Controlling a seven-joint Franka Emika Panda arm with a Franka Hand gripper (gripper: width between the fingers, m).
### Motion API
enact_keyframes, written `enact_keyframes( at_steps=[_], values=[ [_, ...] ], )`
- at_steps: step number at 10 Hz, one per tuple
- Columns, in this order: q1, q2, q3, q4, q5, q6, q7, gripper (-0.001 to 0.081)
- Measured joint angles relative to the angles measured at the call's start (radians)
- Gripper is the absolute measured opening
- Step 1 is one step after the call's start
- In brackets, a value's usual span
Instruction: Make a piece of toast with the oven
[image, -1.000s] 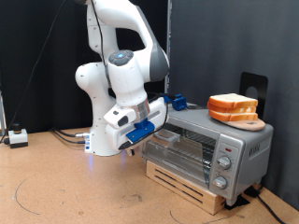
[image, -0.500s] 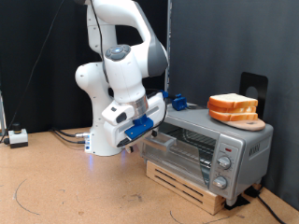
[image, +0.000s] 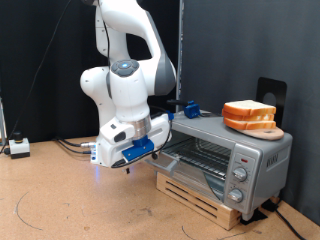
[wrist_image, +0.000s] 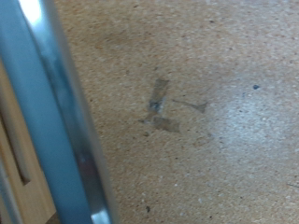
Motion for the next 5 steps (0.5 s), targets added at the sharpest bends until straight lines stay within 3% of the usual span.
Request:
enact_keyframes(
  at_steps=[5],
  values=[
    [-0.02, 0.071, -0.006, 0.014, -0.004, 0.063, -0.009, 0.081]
  ],
)
